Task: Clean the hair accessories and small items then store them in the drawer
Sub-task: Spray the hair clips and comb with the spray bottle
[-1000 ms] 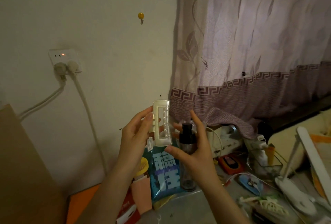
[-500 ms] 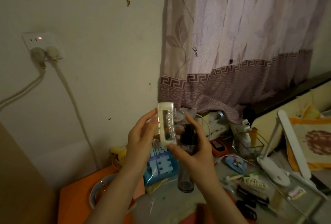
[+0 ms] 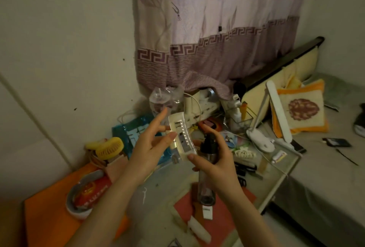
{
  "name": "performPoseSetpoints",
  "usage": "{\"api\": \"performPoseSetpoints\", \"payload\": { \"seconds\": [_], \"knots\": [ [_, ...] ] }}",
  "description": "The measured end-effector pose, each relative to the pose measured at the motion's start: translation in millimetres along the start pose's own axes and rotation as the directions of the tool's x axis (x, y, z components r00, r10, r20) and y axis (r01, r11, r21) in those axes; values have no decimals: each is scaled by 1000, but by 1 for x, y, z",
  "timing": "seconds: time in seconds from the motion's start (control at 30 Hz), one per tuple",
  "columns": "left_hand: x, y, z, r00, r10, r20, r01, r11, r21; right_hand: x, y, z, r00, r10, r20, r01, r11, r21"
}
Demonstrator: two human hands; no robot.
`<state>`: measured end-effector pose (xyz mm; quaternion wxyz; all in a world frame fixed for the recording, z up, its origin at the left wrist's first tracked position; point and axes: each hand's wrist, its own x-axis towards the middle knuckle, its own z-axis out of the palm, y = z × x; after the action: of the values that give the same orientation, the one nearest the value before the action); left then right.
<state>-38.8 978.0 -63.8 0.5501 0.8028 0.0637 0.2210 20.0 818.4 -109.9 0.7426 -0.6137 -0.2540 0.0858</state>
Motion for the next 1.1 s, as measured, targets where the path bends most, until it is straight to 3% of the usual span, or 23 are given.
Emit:
{"api": "performPoseSetpoints", "payload": {
  "seconds": [0.23,0.43,0.67,0.83,1.1],
  "knots": [
    [12,-32,52,986,-94,138,98,995,-22,-9,33,-51,985,128,-114,-137,988,-70],
    [39,-71,118,955,-201,218,203,979,14,5,60,-116,955,252,-158,-257,966,-8],
    [83,-110,199,925,-337,177,344,939,-5,57,109,-199,921,344,-183,-358,933,-49],
    [110,-141,250,874,-470,126,475,880,-13,97,143,-250,883,463,-77,-468,882,-56],
    [110,-192,311,746,-658,102,665,745,-58,108,188,-302,760,647,-58,-648,761,-4]
  ]
}}
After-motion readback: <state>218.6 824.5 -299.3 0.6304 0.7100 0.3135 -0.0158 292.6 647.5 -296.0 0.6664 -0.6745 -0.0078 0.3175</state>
